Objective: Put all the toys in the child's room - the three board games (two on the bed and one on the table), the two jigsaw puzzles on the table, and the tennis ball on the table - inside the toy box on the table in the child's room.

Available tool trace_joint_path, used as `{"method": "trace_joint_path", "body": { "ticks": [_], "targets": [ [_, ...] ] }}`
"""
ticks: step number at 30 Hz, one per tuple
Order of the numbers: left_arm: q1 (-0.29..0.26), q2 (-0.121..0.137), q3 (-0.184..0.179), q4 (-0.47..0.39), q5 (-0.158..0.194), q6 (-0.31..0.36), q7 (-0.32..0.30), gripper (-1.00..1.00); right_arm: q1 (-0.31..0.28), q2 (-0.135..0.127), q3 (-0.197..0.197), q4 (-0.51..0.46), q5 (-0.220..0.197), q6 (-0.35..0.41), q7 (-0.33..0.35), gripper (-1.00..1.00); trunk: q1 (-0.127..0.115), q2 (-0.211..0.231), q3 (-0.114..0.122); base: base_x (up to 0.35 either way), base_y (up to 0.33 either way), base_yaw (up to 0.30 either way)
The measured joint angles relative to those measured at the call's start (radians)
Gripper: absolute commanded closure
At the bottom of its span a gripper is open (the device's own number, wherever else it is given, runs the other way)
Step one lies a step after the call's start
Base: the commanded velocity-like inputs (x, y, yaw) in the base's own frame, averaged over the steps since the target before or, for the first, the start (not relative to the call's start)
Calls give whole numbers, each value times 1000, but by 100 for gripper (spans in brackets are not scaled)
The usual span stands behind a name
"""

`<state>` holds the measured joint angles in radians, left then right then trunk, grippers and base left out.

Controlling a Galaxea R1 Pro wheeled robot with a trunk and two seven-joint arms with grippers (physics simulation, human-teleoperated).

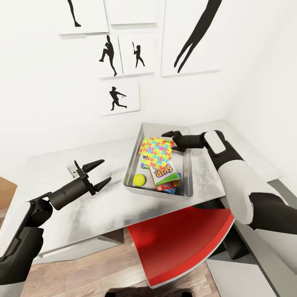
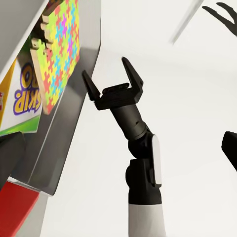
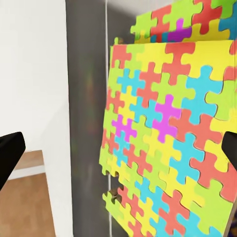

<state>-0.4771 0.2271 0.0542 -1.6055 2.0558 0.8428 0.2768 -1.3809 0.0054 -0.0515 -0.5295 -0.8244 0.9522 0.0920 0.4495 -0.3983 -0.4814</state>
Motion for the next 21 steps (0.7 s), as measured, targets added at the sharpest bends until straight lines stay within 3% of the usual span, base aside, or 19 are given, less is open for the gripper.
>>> {"method": "trace_joint_path", "body": {
  "ticks": [7, 16, 21],
  "targets": [
    [0, 0, 0, 0, 0, 0, 0, -100, 1, -6, -2, -61, 3, 7, -31, -100, 0, 0, 0, 0, 0, 0],
    [-1, 0, 0, 0, 0, 0, 0, -100, 33, -6, -7, -247, 19, 41, -200, -100, 0, 0, 0, 0, 0, 0],
    [0, 0, 0, 0, 0, 0, 0, -100, 83, -4, -38, -394, 17, 56, -282, -100, 0, 0, 0, 0, 0, 0]
  ]
}}
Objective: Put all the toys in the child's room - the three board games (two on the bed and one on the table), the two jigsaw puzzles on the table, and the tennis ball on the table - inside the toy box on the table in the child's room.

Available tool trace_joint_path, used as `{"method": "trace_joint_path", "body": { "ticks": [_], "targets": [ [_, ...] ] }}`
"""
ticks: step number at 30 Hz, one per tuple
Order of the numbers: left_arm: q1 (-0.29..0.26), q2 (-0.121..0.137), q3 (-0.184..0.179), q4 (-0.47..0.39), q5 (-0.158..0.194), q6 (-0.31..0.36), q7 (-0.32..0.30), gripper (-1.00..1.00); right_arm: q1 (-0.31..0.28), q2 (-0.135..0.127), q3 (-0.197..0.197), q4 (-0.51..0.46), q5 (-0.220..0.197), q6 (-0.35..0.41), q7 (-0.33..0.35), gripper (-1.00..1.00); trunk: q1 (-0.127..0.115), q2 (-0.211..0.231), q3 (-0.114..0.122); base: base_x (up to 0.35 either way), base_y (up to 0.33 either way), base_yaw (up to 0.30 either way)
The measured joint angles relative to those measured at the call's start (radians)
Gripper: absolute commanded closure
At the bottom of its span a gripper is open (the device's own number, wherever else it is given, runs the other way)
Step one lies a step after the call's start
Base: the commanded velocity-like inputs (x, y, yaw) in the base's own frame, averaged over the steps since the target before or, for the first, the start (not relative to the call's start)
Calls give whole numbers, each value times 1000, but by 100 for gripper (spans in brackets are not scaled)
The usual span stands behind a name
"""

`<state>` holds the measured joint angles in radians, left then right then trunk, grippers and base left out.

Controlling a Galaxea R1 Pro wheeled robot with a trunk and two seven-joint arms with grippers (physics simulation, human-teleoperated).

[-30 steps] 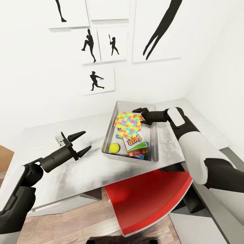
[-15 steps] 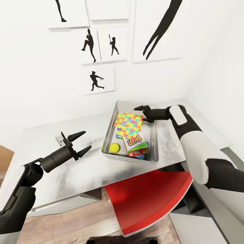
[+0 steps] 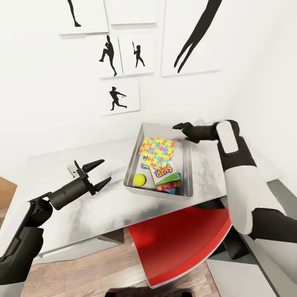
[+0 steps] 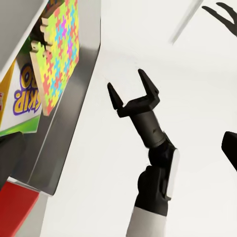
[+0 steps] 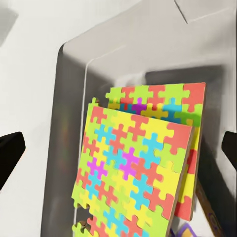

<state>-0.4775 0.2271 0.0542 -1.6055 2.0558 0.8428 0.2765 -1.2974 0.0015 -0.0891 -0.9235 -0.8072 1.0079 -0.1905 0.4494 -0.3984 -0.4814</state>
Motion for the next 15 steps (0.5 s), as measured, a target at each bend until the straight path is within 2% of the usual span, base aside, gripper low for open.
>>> {"method": "trace_joint_path", "body": {
  "ticks": [2, 3, 6, 7, 11, 15],
  "targets": [
    [0, 0, 0, 0, 0, 0, -2, -100, 37, 1, -16, -96, -1, 5, -23, -100, 0, 0, 0, 0, 0, 0],
    [0, 0, 0, 0, 0, 0, -2, -100, 38, 1, -16, -98, -1, 6, -23, -100, 0, 0, 0, 0, 0, 0],
    [0, 0, 0, -1, 1, 1, -8, -100, 115, 3, -29, -273, -2, 11, -42, -100, 0, 0, 0, 0, 0, 0],
    [0, 0, 0, -1, 1, 1, -8, -100, 116, 3, -29, -276, -2, 11, -42, -100, 0, 0, 0, 0, 0, 0],
    [2, 0, 0, -1, 1, 1, -14, -100, 222, 2, -35, -491, -1, 14, -55, -100, 0, 0, 0, 0, 0, 0],
    [5, 0, 0, -1, 1, 1, -26, -100, 268, 2, -36, -583, -1, 15, -58, -100, 0, 0, 0, 0, 0, 0]
  ]
}}
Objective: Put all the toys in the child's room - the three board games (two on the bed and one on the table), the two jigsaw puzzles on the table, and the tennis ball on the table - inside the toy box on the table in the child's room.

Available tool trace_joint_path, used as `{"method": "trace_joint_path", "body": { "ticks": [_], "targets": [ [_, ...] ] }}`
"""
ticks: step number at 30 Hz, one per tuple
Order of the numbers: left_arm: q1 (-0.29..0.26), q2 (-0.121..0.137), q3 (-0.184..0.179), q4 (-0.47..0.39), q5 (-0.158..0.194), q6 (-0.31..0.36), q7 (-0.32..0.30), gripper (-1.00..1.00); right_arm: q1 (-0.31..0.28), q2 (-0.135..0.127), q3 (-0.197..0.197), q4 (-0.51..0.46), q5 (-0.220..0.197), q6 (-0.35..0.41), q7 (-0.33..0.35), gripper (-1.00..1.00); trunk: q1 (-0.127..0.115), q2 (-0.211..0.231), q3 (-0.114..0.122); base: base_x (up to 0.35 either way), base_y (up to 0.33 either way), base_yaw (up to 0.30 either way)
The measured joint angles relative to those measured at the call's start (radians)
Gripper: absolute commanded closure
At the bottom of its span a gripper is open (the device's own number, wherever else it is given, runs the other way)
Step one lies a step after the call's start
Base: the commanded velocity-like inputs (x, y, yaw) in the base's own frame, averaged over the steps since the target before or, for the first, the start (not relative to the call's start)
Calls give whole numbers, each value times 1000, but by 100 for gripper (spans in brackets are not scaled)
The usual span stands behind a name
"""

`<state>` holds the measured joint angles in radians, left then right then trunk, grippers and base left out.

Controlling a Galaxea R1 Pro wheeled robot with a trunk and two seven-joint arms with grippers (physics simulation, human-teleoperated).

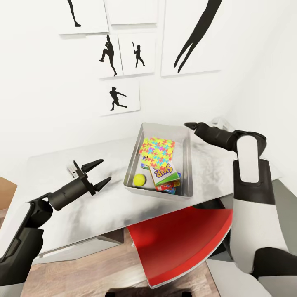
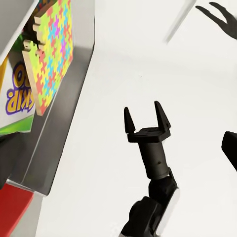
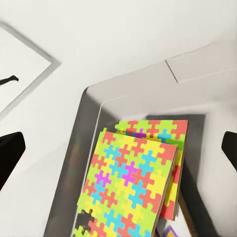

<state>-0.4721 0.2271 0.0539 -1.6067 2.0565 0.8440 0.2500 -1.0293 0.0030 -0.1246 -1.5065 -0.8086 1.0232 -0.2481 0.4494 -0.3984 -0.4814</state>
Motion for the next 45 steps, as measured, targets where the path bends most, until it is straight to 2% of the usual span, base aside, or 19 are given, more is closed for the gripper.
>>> {"method": "trace_joint_path", "body": {
  "ticks": [11, 21, 33, 45],
  "targets": [
    [24, 0, 0, 0, -2, -1, -47, -100, 43, 0, 2, -88, -1, 20, 4, -100, 0, 0, 0, -46, 0, 0],
    [26, 0, 0, 0, -2, -1, -54, -100, 48, -1, 2, -102, -2, 20, 5, -100, 1, 0, 2, -259, 0, -19],
    [26, 0, 0, 0, -2, 0, -58, -100, 48, -2, 1, -105, -2, 21, 6, -100, 0, 0, 15, -302, 42, -129],
    [28, 0, 0, 0, -2, 0, -59, -100, 47, -3, 1, -105, -1, 21, 6, -100, 0, 0, 31, -93, 33, -151]
  ]
}}
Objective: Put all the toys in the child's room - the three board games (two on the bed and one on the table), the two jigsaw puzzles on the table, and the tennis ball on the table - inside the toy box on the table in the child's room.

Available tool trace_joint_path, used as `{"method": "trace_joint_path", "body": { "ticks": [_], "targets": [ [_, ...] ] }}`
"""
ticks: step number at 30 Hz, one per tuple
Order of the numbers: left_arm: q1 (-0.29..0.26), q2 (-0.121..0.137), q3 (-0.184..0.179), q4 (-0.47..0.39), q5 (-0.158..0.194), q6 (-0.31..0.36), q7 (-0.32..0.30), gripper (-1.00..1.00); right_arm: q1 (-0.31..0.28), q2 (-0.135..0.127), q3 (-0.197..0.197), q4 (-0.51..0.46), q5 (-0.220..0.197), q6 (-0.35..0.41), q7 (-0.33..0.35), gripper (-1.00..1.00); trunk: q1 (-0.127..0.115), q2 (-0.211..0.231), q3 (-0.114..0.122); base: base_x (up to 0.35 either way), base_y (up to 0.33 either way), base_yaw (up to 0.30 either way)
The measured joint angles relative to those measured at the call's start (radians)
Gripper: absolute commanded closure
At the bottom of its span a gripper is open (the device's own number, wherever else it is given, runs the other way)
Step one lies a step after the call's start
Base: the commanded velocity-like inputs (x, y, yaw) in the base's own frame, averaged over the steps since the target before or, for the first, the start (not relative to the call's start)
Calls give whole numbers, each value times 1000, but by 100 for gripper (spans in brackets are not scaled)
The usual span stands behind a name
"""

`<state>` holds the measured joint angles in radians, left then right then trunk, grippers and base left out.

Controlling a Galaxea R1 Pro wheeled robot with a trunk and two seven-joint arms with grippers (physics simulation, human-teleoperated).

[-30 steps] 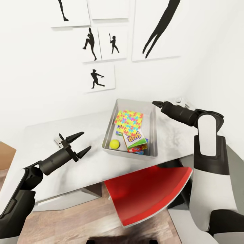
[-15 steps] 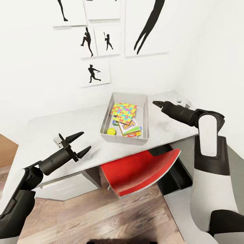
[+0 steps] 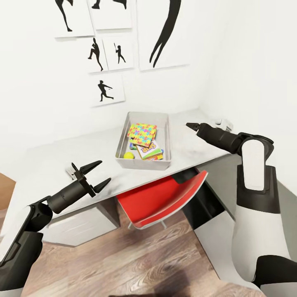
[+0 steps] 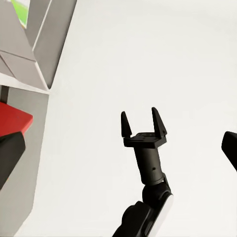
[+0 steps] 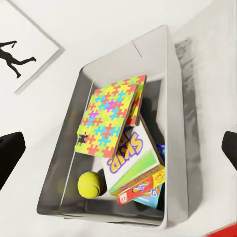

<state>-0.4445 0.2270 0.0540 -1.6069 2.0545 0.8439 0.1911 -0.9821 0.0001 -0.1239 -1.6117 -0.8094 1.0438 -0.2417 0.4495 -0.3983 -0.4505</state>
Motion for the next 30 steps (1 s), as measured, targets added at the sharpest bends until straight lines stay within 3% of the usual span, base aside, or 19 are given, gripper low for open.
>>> {"method": "trace_joint_path", "body": {
  "ticks": [21, 30],
  "targets": [
    [0, 0, 0, 0, 1, 0, 0, -100, 1, 0, 0, 0, 4, 0, -2, -100, 0, 0, 32, -12, 4, -104],
    [0, 0, 0, 0, 1, 1, 0, -100, 1, 1, 0, 0, 4, 0, -9, -100, 0, 0, 46, -133, 132, -124]
  ]
}}
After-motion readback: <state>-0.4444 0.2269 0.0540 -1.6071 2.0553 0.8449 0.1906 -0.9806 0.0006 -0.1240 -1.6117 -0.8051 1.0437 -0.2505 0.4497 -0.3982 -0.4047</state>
